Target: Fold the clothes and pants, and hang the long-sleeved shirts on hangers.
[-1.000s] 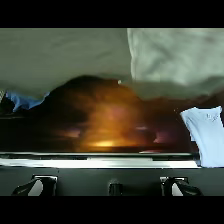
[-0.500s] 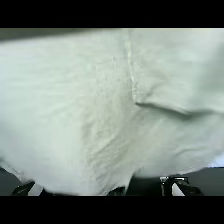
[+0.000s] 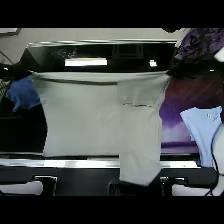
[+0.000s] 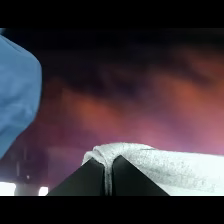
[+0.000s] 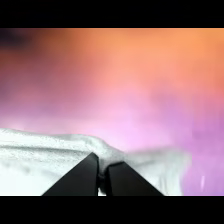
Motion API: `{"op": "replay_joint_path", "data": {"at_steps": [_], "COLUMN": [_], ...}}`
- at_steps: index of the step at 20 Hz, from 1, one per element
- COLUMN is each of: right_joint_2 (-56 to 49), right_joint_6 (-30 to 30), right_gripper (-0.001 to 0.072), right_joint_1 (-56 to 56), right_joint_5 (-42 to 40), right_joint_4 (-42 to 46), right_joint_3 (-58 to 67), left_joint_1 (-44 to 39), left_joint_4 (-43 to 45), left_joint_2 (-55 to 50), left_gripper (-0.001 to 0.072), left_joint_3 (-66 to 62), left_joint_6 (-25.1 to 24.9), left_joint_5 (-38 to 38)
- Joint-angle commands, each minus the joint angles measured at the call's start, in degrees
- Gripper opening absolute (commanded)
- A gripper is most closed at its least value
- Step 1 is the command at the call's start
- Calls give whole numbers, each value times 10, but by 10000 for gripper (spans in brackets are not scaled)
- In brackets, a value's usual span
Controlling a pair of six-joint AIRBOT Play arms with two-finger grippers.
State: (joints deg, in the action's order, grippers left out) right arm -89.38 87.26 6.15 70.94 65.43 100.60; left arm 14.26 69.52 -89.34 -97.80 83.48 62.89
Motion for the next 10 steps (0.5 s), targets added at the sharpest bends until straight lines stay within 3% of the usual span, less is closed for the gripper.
{"op": "replay_joint_path", "data": {"at_steps": [1, 5, 10], "right_joint_2": [-109, -141, -141], "right_joint_6": [16, 36, 36], "right_gripper": [27, 26, 27], "right_joint_1": [-28, -29, -29], "right_joint_5": [-134, -199, -91], "right_joint_4": [27, 54, 64], "right_joint_3": [-17, -17, -16], "left_joint_1": [-20, -14, -3], "left_joint_4": [1, 1, 31], "left_joint_2": [-122, -169, -176], "left_gripper": [16, 16, 16], "left_joint_3": [4, 4, 4], "left_joint_6": [-9, -8, -10], "left_joint_5": [-111, -150, -37]}}
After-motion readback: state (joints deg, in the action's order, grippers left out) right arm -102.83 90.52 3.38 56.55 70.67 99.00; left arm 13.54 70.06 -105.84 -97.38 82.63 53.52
